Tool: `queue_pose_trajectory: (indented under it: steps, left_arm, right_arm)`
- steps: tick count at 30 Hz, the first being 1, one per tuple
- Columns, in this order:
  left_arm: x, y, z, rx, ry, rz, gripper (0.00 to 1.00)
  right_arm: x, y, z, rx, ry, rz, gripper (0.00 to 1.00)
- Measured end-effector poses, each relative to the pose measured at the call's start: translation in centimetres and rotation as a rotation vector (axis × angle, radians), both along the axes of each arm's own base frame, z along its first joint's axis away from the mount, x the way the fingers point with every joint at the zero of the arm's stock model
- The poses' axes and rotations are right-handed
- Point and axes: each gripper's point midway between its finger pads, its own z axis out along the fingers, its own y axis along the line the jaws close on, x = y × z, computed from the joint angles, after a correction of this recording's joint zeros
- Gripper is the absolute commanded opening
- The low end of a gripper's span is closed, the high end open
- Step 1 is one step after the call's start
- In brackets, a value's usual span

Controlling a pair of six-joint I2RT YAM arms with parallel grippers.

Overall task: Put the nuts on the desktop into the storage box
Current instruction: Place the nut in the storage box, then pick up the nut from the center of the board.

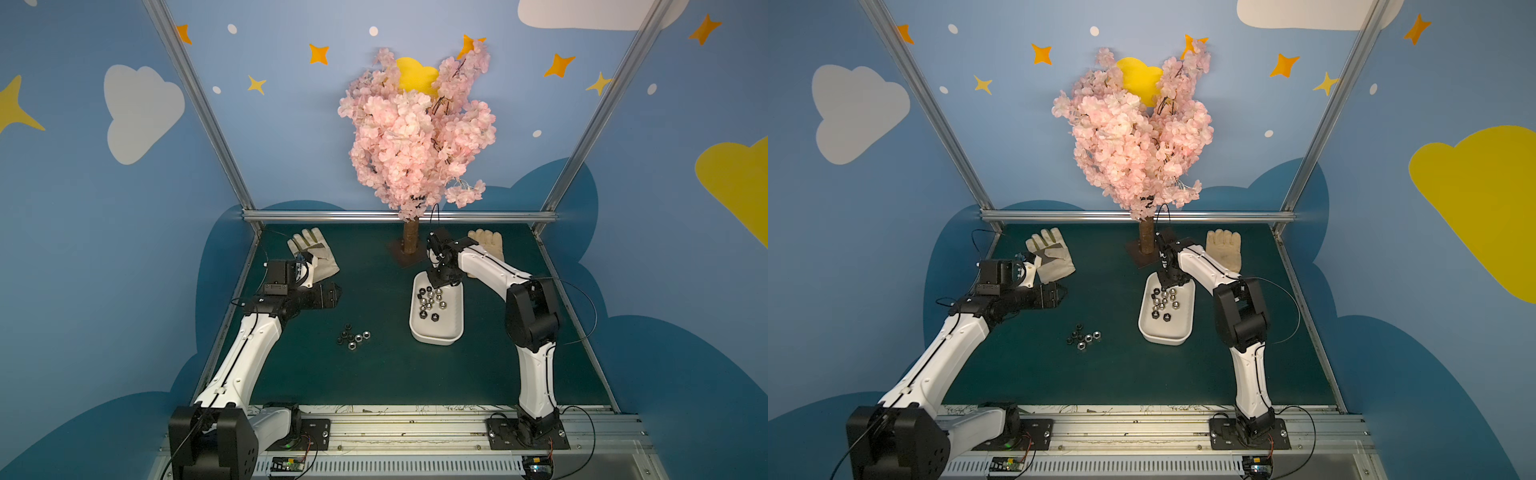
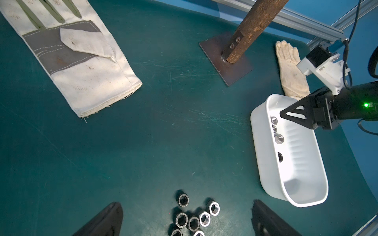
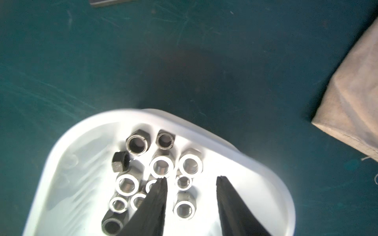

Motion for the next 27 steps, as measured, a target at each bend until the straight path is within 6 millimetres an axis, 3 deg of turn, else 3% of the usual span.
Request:
queue_pose_trajectory:
  steps: [4,8,11,15,24,27]
  left_arm:
    - [0.0,0.0,0.0,0.000,0.000,0.000,1.00]
    - [0.0,0.0,0.0,0.000,0.000,0.001,1.00]
    - [0.0,0.0,0.0,-0.002,0.001,0.002,1.00]
    - [0.0,0.0,0.0,-0.002,0.001,0.002,1.00]
    - [0.0,0.0,0.0,-0.002,0.001,0.003,1.00]
    - [0.0,0.0,0.0,-0.002,0.001,0.003,1.00]
  right_arm:
    - [-2.8,3.4,2.8,0.036,-0.041,0.096,0.47]
    - [-7.5,9.0,5.7,0.119,-0.078,0.266,0.51]
    - [-11.2,12.7,6.0,0.160,-0.072,0.392,0.54]
    - [-14.5,15.0,4.2,0.157,-0.021,0.498,0.56]
    - [-16.7,18.0,-2.3,0.089,0.099,0.580,0.58]
    - [-17.2,18.9,-3.6,0.074,0.118,0.601,0.59]
